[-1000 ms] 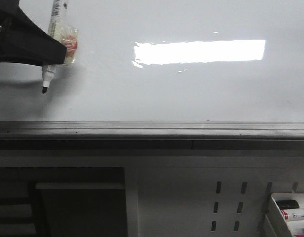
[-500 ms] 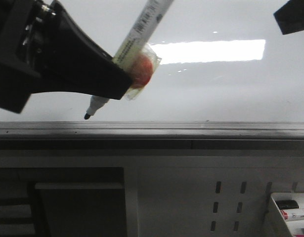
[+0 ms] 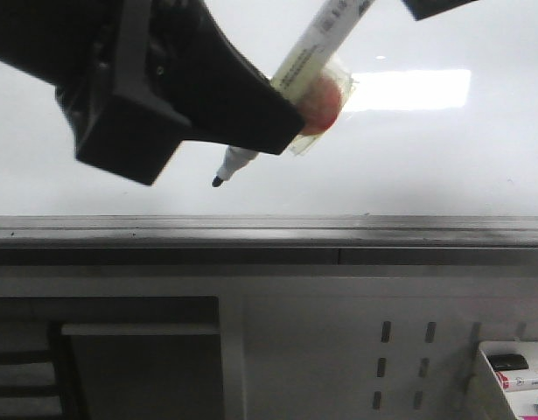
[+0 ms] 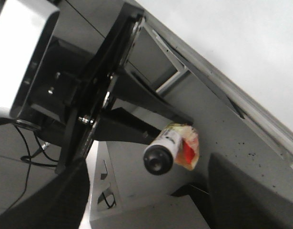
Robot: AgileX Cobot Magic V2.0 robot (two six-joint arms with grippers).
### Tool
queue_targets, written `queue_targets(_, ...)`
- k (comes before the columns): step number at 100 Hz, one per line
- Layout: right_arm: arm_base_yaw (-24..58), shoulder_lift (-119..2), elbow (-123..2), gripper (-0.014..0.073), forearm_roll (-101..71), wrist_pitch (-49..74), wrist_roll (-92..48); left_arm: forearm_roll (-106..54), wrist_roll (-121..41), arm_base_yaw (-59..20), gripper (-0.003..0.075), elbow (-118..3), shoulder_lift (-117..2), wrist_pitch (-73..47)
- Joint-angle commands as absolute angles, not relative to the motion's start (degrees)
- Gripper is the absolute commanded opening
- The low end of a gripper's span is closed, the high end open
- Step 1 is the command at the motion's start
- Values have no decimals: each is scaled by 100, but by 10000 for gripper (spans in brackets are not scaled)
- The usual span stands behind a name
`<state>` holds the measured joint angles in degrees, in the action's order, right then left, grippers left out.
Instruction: Write number 4 on whiteboard
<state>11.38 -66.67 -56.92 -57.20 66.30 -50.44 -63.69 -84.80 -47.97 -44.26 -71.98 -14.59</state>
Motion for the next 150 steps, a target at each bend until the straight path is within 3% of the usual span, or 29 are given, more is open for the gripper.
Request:
queue_targets(1,1391,-6672,-5981,468,-5682,6322,-4893,-6337,-8459,-4851,-21,-4708,-7153,-1390)
queue_targets(55,1701,-7336,-6208,458,-5669,6307,-4868,-6173,-8459,-4851,-20,-4824,-7227,-1337)
queue_targets(90,1701,-7412,-6208,175,-5669,6370,-4997,-6144,-8459,-4851,-20,-4824,-7227,-1311)
queue_targets(109,1701,-7420,-6208,-73,-5669,6418,-5082,-6144,-8459,-4851,-15,-4824,-7227,-1296)
queue_targets(119,1701,-7420,-6208,-64,-5669,6485,-5095,-6079,-8459,-4851,79,-4824,-7201,-1333)
queue_targets(138,1701,-7408,-6195,-58,-5669,6571,-5205,-6163,-8459,-4817,498,-4824,-7068,-1272)
queue_targets(143,1701,-7345,-6133,-49,-5669,6463,-5205,-6178,-8445,-4817,541,-4824,-6983,-1263)
queue_targets(150,1701,-7204,-5912,-43,-5682,6108,-5205,-6186,-8300,-4817,545,-4824,-6830,-1220)
